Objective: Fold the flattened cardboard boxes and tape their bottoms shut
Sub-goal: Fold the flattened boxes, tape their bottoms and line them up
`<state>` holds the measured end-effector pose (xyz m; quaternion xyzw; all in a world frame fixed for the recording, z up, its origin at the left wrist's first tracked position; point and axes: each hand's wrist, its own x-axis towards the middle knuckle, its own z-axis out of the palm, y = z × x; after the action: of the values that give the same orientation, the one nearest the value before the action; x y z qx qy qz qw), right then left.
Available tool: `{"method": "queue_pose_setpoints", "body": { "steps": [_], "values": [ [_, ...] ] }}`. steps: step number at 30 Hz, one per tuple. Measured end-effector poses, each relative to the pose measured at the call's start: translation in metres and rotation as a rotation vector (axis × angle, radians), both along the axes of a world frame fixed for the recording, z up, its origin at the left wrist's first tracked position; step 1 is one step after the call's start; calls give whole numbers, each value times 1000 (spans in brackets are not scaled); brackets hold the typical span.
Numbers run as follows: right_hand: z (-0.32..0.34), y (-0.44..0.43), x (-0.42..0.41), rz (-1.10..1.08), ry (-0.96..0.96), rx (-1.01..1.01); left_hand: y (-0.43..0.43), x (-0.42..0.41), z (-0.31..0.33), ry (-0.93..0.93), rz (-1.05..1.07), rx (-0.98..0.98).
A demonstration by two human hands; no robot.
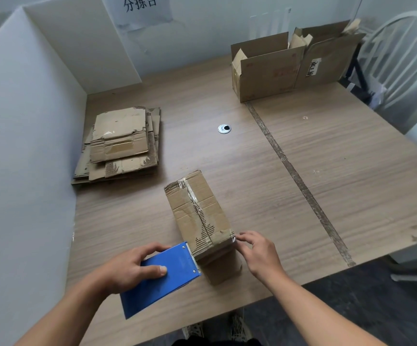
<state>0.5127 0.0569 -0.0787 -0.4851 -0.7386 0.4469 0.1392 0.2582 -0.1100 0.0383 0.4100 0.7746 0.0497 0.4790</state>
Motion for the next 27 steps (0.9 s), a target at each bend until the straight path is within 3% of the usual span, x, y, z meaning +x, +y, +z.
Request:
{"method": "queue_pose_setpoints", "body": {
  "steps": [4, 7, 13, 22, 27],
  "values": [
    [-2, -7, 0, -56, 79, -110, 0, -1, -2, -8, 2, -6],
    [2, 1, 3, 54, 2, -29, 1, 0, 0, -20, 4, -11],
    [14, 23, 7, 209, 78, -9, -1, -2, -1, -9, -23, 6],
    [21, 21, 7, 109, 284, -454, -1, -1, -1, -13, -24, 12],
    [12, 23, 3, 186, 151, -222, 0, -3, -1, -12, -27, -7]
  ]
}}
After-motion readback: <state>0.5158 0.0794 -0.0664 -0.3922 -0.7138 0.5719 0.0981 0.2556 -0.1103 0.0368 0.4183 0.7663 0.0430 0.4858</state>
